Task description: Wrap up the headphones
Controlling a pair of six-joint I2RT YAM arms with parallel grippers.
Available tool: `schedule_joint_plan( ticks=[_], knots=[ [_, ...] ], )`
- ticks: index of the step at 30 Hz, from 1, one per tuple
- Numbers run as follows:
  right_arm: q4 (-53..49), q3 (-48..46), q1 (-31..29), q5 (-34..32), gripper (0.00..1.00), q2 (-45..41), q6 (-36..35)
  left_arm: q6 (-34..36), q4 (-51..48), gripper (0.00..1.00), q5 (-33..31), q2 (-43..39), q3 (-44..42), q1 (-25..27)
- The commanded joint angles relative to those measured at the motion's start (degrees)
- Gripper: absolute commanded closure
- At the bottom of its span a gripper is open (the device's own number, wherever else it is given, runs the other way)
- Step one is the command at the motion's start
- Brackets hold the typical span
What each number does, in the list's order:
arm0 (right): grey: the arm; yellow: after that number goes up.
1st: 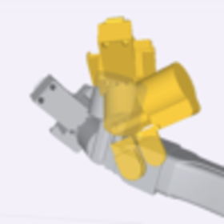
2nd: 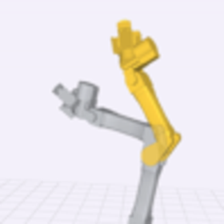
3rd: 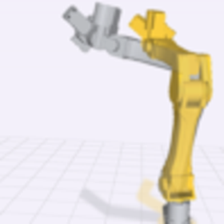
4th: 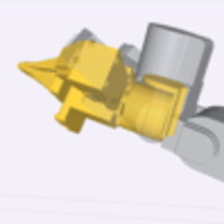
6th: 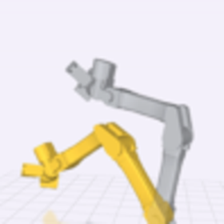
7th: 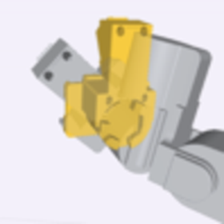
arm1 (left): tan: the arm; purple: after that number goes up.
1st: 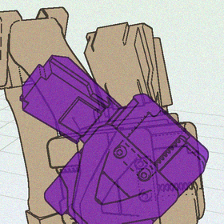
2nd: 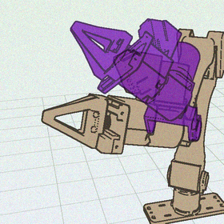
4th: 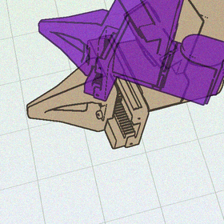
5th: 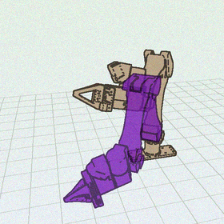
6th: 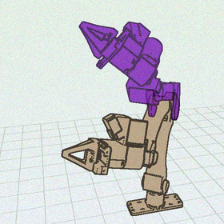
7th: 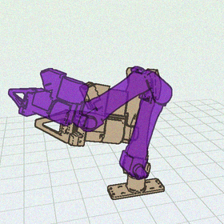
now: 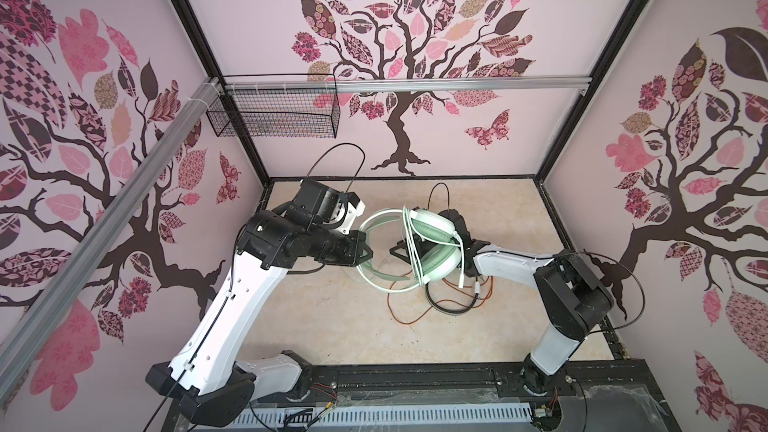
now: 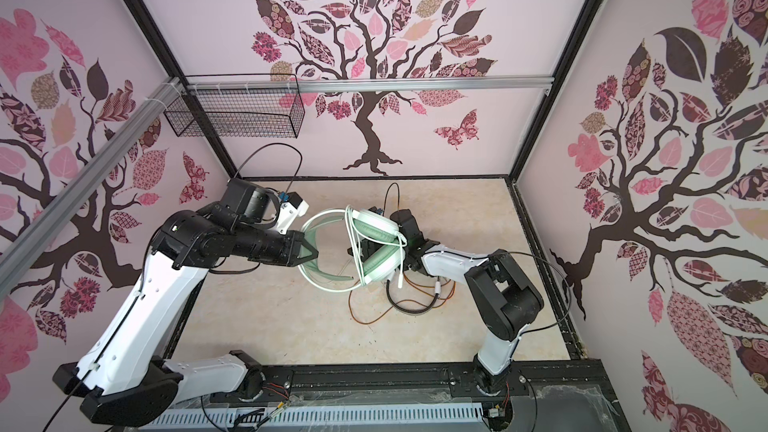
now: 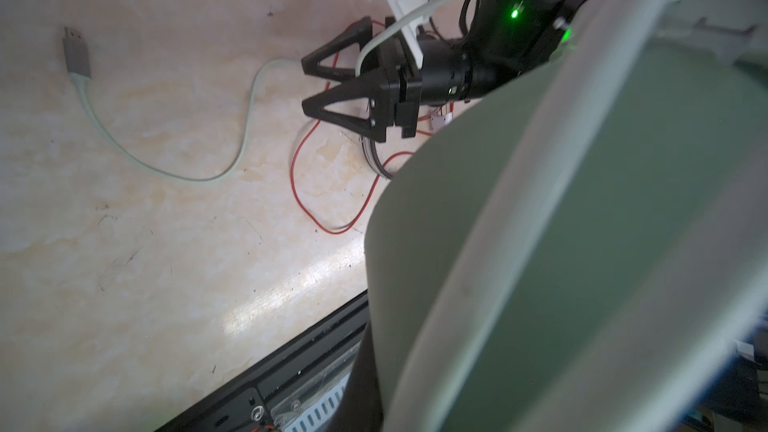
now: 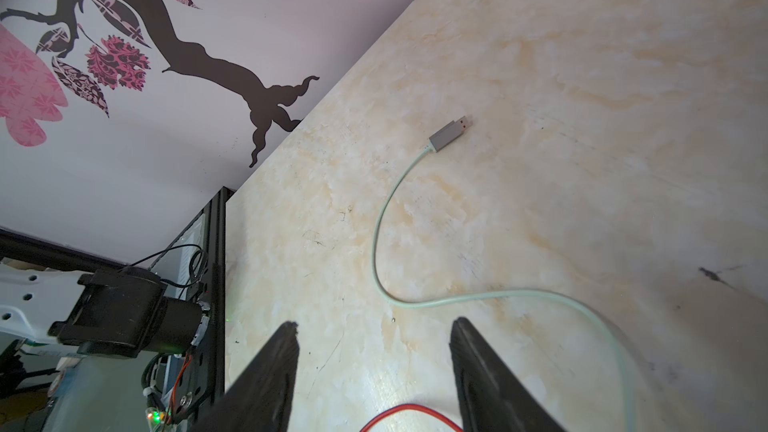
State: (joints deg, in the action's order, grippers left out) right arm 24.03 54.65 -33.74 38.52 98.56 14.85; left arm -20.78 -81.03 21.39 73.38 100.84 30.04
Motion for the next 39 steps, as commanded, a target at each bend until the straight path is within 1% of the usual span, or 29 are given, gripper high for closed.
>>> schedule_joint_plan(
  ticks=[1, 5, 10, 18, 27, 28, 29, 30, 32, 33, 37, 39],
  knots=[
    [5.8, -0.1, -0.1, -2.2, 0.36, -3.3, 0.5, -0.3, 3.0, 1.0, 2.7, 0.9, 7.9, 0.1],
    [7.0, -1.1, 0.0, -6.1, 0.34, -3.6, -0.1, -0.8, 2.7, 1.0, 3.5, 4.1, 15.0, 0.1],
    [11.9, -3.8, 0.0, -9.0, 0.33, -3.4, 1.3, -1.1, 2.9, 1.0, 3.7, 6.8, 19.7, 0.0],
    [18.6, -5.7, -0.1, -8.5, 0.39, -0.9, 5.4, -1.0, 3.1, 1.0, 4.4, 9.2, 22.7, -1.3],
    [28.5, -13.0, 0.0, -10.6, 0.46, -0.5, 9.5, -1.9, 4.5, 1.0, 7.6, 10.9, 23.2, -5.3],
    [29.1, -13.3, 0.0, -10.5, 0.48, -0.2, 9.8, -2.0, 4.5, 1.0, 7.6, 11.3, 23.6, -5.4],
    [29.7, -13.3, -0.1, -10.2, 0.53, 0.3, 10.0, -2.1, 4.6, 1.0, 7.7, 11.6, 23.9, -5.4],
    [30.2, -13.3, 0.0, -9.6, 0.62, 0.8, 10.3, -2.1, 4.6, 1.0, 7.6, 11.9, 24.1, -5.5],
    [31.6, -13.2, 0.0, -8.5, 0.89, 1.7, 11.2, -2.2, 4.8, 1.0, 7.6, 12.7, 24.3, -5.9],
    [32.5, -13.4, 0.0, -8.3, 1.0, 1.9, 11.8, -2.4, 4.9, 1.0, 7.5, 13.2, 24.5, -6.2],
    [35.9, -16.6, -0.7, -8.3, 1.0, 1.1, 13.9, -2.9, 5.3, 1.0, 7.3, 15.4, 25.8, -8.3],
    [34.1, -18.9, -1.9, -9.9, 1.0, -0.9, 13.4, -3.4, 5.8, 1.0, 7.1, 16.8, 27.0, -9.1]
  ],
)
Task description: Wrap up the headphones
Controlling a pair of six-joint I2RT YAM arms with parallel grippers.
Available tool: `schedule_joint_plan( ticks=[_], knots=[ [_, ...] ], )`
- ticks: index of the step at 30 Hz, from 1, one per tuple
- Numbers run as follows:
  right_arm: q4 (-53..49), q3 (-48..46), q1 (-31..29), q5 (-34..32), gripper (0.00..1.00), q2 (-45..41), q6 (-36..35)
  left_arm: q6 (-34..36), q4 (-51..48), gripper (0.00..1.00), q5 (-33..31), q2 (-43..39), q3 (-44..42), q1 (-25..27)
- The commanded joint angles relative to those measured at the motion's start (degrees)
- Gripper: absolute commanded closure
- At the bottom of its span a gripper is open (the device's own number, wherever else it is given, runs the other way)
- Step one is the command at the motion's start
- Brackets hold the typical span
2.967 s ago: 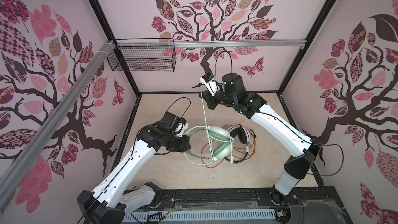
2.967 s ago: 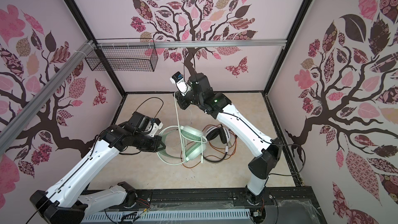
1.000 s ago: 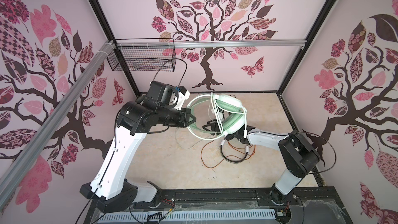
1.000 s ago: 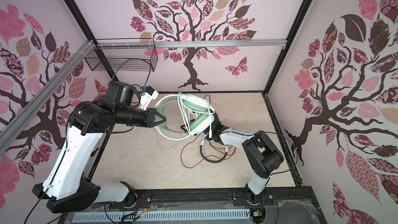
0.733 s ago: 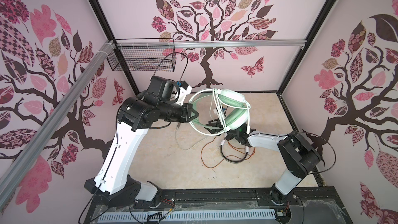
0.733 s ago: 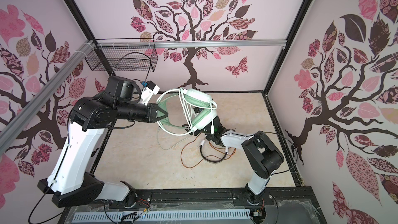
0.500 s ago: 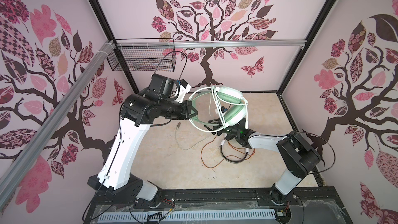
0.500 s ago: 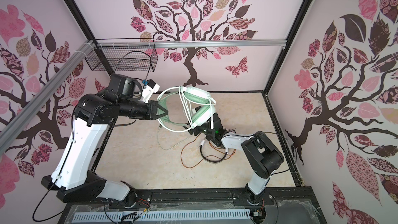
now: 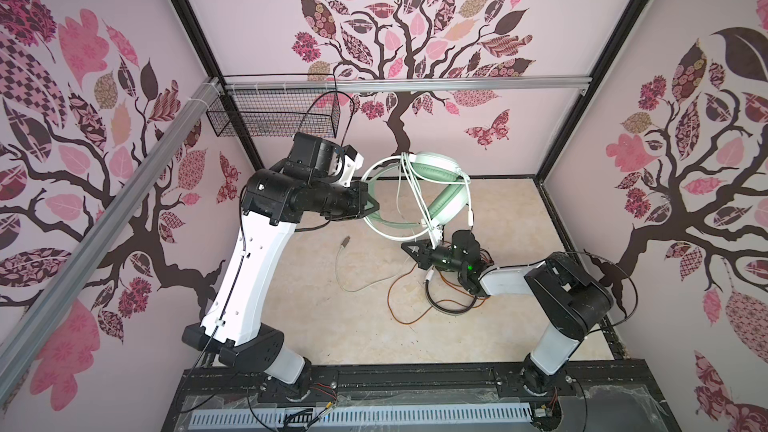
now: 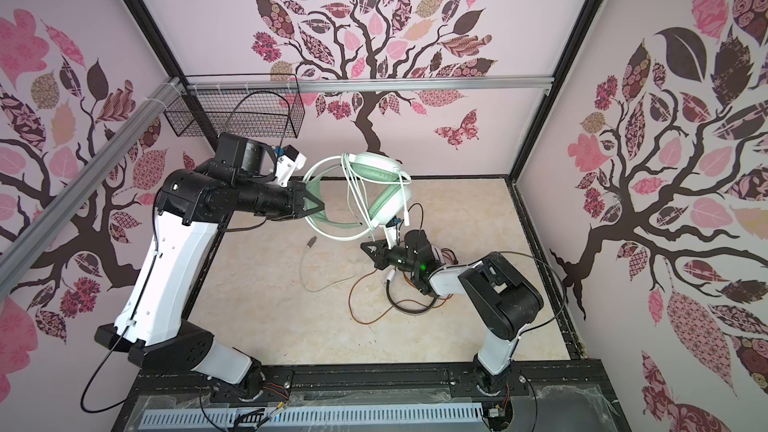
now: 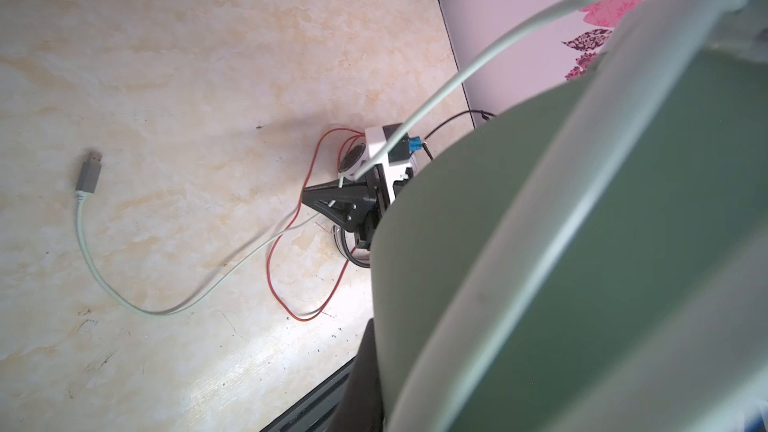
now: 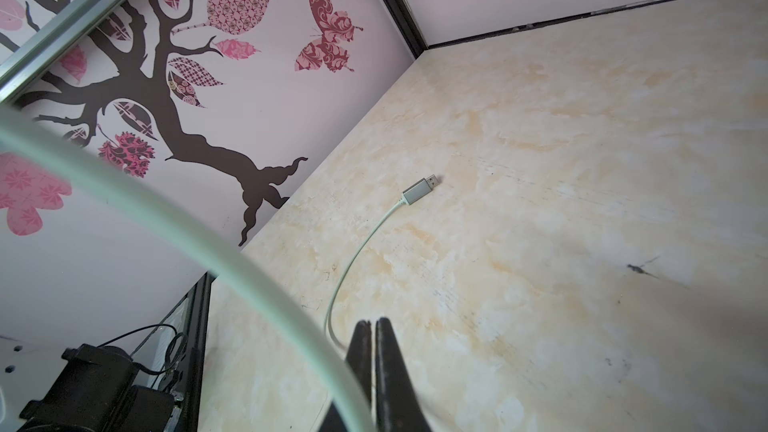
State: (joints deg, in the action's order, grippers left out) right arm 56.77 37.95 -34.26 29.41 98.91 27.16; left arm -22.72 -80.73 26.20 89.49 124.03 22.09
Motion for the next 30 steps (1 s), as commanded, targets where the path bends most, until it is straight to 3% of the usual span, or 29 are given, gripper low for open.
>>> schedule_joint_plan(
  ticks=[1, 8, 13, 17, 21, 27, 30],
  knots=[
    [-0.9, -3.5, -2.4, -2.4, 1.0, -2.9, 0.2, -1.7, 5.5, 1.0, 2.0, 2.0, 4.9, -1.5],
    [-21.6, -8.9, -12.1, -16.1, 1.0, -17.4, -7.1, -1.1, 4.8, 1.0, 0.3, 10.0, 11.5, -5.7],
    [-33.5, -10.3, -13.5, -19.1, 1.0, -27.9, -7.6, 0.1, 3.9, 1.0, -1.9, 13.2, 13.9, -10.6],
    [-46.1, -6.6, -14.6, -22.1, 1.0, -34.4, -10.4, 1.3, 2.4, 1.0, -5.9, 14.3, 14.8, -11.3],
    [-58.4, 0.3, -15.0, -25.5, 1.0, -38.4, -14.0, 3.0, -0.5, 1.0, -18.9, 14.3, 13.0, -10.6],
    [-73.0, 12.8, -15.6, -30.6, 1.0, -36.6, -19.2, 4.5, 1.9, 1.0, -38.9, 9.2, 0.1, -4.2],
    [-78.0, 17.6, -16.9, -32.8, 1.0, -34.8, -20.7, 4.2, 2.6, 1.0, -45.9, 8.1, -4.6, -2.1]
  ],
)
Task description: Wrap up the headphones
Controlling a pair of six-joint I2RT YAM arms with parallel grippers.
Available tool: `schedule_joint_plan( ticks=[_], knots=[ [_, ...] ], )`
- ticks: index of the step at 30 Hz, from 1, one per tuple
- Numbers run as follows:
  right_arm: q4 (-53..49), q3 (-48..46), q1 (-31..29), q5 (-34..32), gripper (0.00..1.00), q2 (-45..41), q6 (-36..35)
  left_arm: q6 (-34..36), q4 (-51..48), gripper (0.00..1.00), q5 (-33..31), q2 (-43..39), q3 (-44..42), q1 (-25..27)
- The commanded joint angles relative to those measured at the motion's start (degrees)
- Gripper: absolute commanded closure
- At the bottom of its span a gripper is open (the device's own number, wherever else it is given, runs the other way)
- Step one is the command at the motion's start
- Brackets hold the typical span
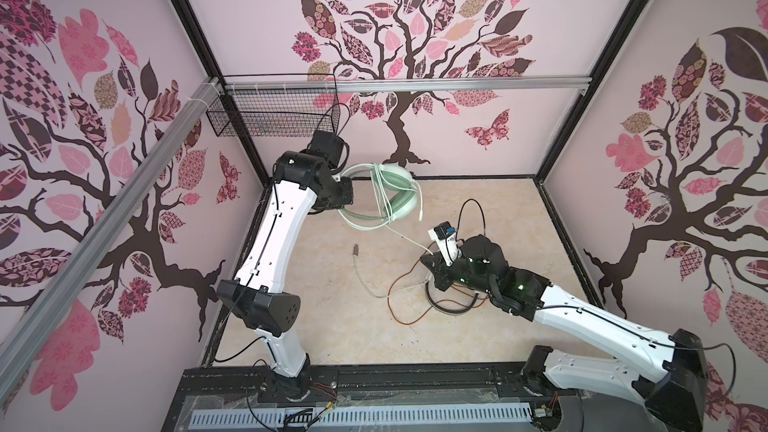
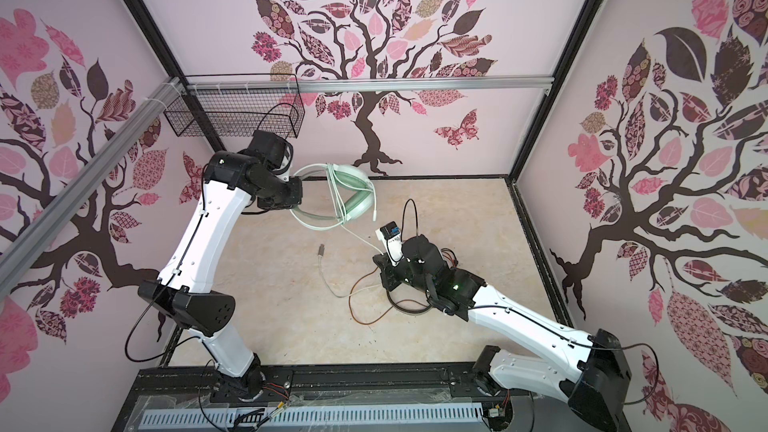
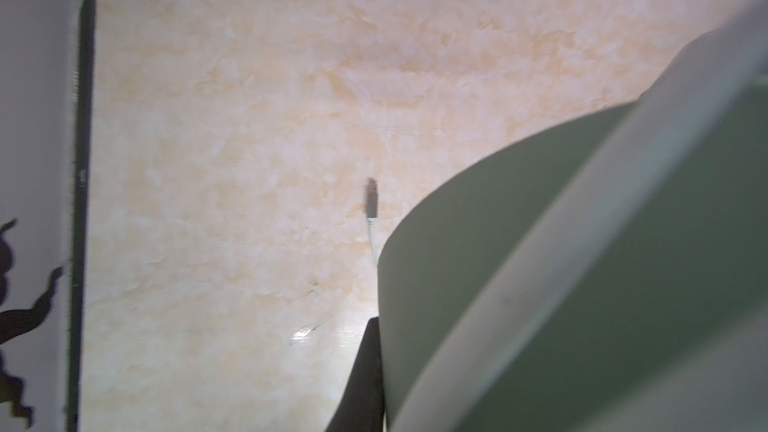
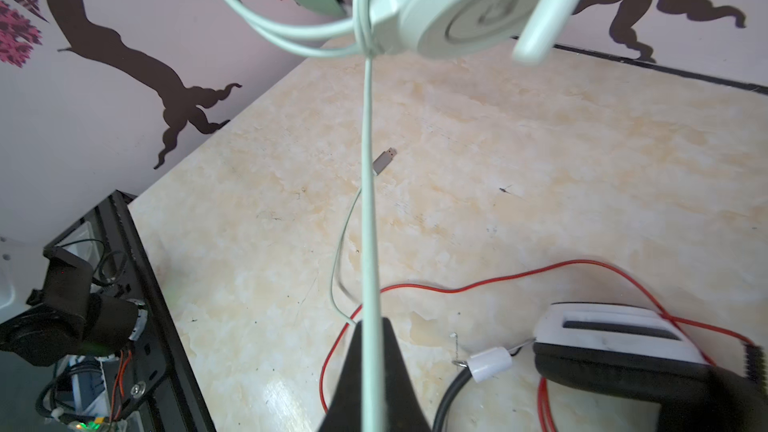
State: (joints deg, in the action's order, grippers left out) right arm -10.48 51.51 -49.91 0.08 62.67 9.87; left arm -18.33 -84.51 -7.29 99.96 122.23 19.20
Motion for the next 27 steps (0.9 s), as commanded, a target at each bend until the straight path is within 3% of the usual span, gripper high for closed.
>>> schedule_joint_plan(
  ticks=[1, 6, 10, 13, 15, 18, 24, 27],
  knots=[
    [-11.9, 5.3, -1.6, -4.3, 1.0, 1.9, -3.9, -0.3, 6.7, 1.0, -14.0, -2.5, -4.2, 1.2],
    [-12.9, 8.0, -3.1, -8.6, 1.0, 3.3, -6.5, -0.6, 7.5, 1.0, -17.1, -3.8, -7.7, 2.2],
    [-6.3, 5.8, -4.7, -17.3, 1.0, 3.7, -5.9, -1.9, 7.9, 1.0, -16.1, -4.9, -7.6, 2.7],
    [-2.1, 5.4, -8.6, -29.0, 1.0, 5.2, -7.2, -3.5, 8.9, 1.0, -16.4, -6.0, -6.8, 3.0],
    [3.1, 5.2, -12.9, -41.0, 1.0, 6.2, -10.4, -4.9, 10.9, 1.0, -17.0, -6.9, -6.0, 3.0],
    [13.9, 3.8, -14.9, -50.9, 1.0, 6.5, -16.2, -6.2, 16.8, 1.0, -17.8, -9.5, -6.1, 3.1],
    [39.6, -0.5, -14.8, -58.5, 0.98, 9.1, -30.5, -4.8, 21.1, 1.0, -21.8, -10.7, 1.7, 3.2],
    [45.9, -1.0, -14.0, -58.4, 0.92, 11.5, -32.2, -3.9, 20.1, 1.0, -22.8, -10.7, 6.3, 3.2]
  ],
)
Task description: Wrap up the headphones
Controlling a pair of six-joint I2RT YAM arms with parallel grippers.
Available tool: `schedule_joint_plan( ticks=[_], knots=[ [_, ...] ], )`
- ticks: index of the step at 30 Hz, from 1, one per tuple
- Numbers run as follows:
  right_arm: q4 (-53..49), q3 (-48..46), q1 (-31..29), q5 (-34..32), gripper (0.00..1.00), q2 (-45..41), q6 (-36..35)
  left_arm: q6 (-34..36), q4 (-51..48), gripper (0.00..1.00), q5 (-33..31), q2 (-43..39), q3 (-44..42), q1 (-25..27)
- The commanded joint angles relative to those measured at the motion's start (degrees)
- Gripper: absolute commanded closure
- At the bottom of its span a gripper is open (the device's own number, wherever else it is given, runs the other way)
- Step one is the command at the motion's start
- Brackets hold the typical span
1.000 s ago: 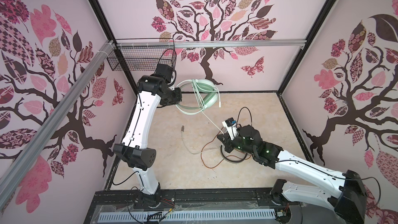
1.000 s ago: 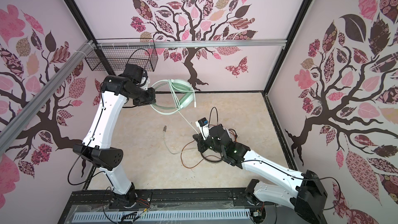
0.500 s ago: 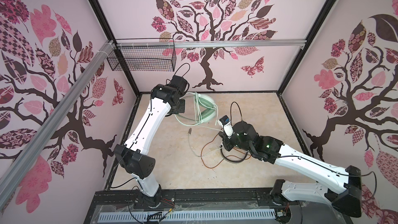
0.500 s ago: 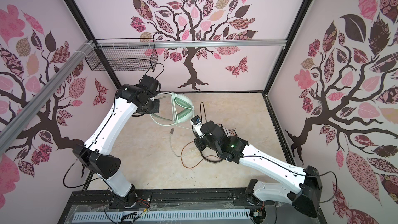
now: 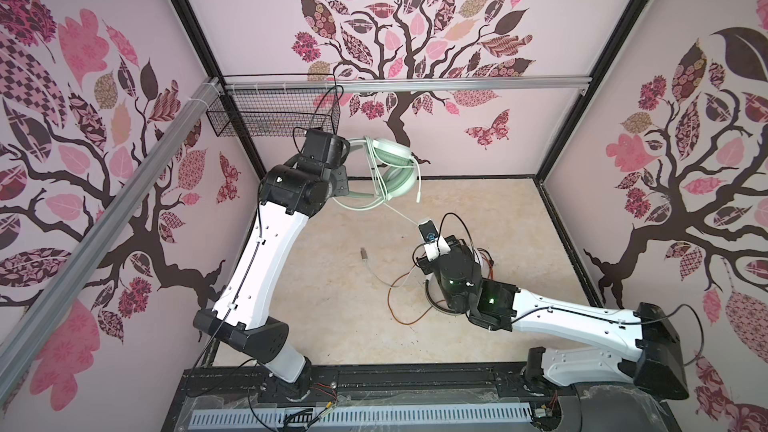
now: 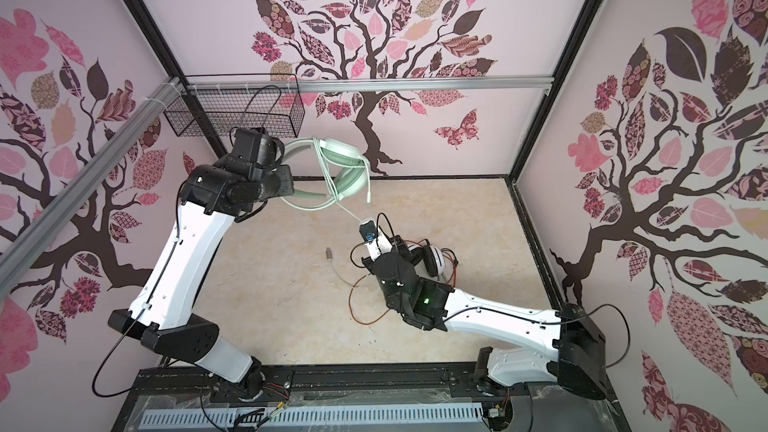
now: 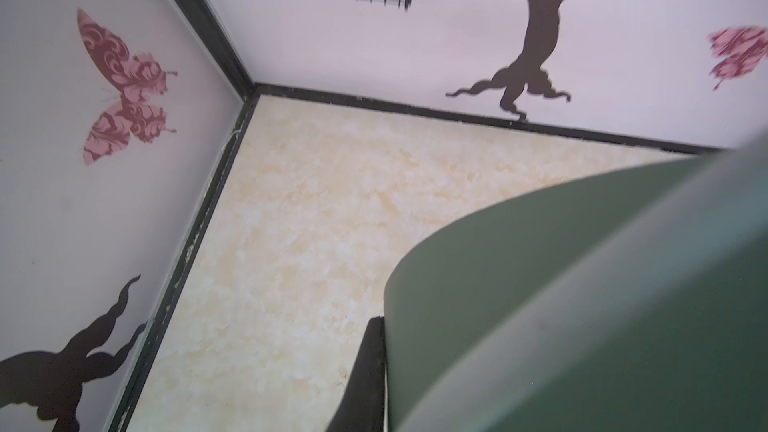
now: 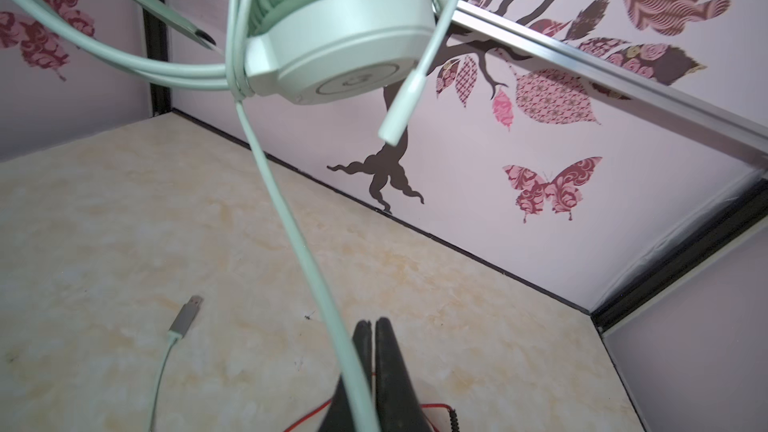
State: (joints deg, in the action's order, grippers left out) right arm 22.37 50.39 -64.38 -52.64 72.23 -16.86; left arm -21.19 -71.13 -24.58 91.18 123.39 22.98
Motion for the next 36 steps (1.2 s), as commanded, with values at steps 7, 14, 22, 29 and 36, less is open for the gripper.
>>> schedule_joint_plan(
  ticks=[7, 14, 22, 29, 36],
  knots=[
    [12.4, -1.7, 10.4, 3.2, 0.69, 3.9, 7.2, 0.4, 3.9, 1.0, -5.3, -3.9, 7.7, -0.6],
    [18.2, -6.4, 20.6, 13.8, 0.6, 8.6, 10.5, 1.7, 2.4, 1.0, -5.7, -4.8, 9.6, -0.6],
    [11.2, -3.6, 22.9, 51.5, 0.43, 18.0, 22.1, 2.0, 2.1, 1.0, -5.5, -5.0, 10.5, -0.6],
    [-5.3, 17.7, 22.9, 63.4, 0.35, 39.2, 32.6, 1.9, 1.9, 1.0, -5.1, -4.7, 10.4, -0.6],
    [-15.0, 35.7, 23.8, 56.6, 0.27, 53.1, 36.0, 2.0, 2.1, 1.0, -5.5, -4.8, 9.7, -0.6]
  ],
)
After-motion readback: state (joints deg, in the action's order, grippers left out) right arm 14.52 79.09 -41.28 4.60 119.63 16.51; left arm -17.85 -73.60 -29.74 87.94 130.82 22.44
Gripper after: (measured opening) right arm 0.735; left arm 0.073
